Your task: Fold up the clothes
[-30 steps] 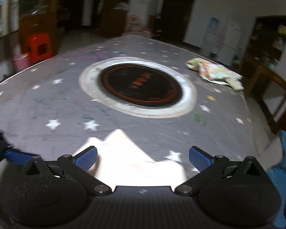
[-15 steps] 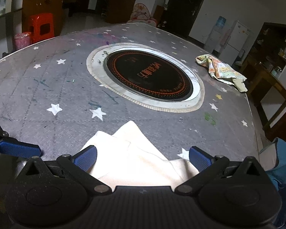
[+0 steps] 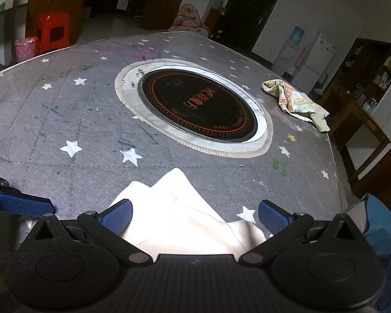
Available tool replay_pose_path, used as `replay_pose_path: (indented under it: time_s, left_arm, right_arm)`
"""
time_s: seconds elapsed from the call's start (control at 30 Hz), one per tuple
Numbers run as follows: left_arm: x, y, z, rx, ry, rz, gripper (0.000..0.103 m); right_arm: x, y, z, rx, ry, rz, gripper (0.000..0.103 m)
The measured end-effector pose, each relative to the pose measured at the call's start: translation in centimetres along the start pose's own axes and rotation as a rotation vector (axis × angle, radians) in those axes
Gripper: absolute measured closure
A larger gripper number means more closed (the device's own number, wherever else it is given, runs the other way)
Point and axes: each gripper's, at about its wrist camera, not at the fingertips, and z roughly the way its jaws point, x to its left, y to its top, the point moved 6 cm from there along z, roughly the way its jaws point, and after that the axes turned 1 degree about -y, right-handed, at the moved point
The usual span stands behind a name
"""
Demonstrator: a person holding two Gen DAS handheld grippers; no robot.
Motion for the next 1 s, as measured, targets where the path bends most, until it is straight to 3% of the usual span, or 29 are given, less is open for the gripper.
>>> replay_pose_path:
  time_s: [0.2,0.43,1.0]
  left_arm:
    - [0.1,-0.1,-0.1,0.001,-0.003,0.0,0.0]
    - [0.1,0.0,0.0,0.003,-0.005,-0.001,0.0]
    - [0.0,0.1,0.0,0.007,-0.001,-0.004,0.0]
  right_arm:
    - [-0.1,0.3,-0.2,-0.001,-0.042,-0.008,0.0]
    - [-1.1,0.3,-0.4,0.008,-0.165,-0.023,0.0]
    - [-3.7,-0.6,-2.1,0.01,-0.232,0.031,0.0]
